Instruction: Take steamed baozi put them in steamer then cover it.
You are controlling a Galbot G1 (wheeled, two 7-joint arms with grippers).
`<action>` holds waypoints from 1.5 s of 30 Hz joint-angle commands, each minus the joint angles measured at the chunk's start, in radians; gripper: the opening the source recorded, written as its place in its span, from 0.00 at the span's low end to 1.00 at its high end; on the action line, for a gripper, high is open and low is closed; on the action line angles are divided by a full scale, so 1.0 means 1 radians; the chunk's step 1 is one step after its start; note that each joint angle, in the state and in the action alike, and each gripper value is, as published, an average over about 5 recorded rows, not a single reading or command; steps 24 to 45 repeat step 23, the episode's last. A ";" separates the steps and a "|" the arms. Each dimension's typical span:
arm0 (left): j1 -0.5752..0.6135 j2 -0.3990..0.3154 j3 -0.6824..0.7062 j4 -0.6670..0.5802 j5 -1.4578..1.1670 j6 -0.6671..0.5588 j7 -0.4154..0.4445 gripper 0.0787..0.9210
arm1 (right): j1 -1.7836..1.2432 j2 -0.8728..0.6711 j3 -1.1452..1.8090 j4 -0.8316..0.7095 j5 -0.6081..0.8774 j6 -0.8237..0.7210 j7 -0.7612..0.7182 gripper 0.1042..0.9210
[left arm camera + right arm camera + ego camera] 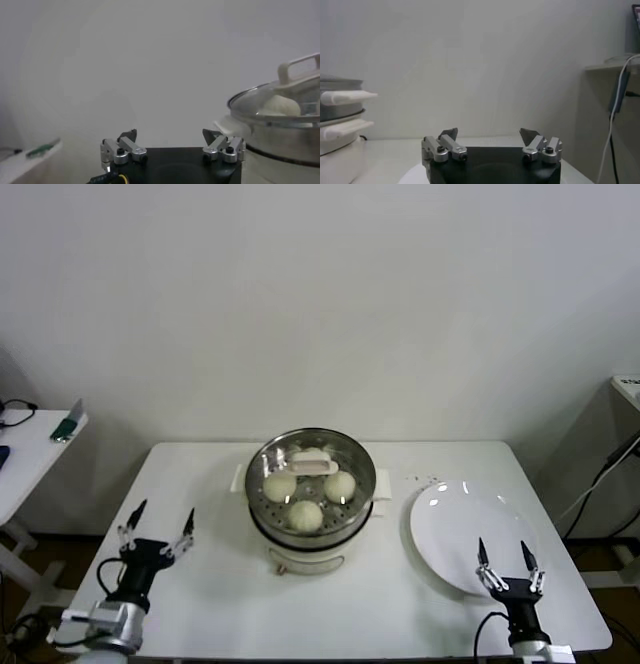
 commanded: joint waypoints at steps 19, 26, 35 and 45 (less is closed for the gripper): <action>0.067 -0.043 0.018 0.115 -0.131 -0.164 -0.013 0.88 | -0.007 0.006 -0.006 -0.027 0.001 0.001 0.006 0.88; 0.068 -0.043 0.021 0.114 -0.130 -0.163 -0.012 0.88 | -0.008 0.008 -0.006 -0.025 0.001 0.000 0.005 0.88; 0.068 -0.043 0.021 0.114 -0.130 -0.163 -0.012 0.88 | -0.008 0.008 -0.006 -0.025 0.001 0.000 0.005 0.88; 0.068 -0.043 0.021 0.114 -0.130 -0.163 -0.012 0.88 | -0.008 0.008 -0.006 -0.025 0.001 0.000 0.005 0.88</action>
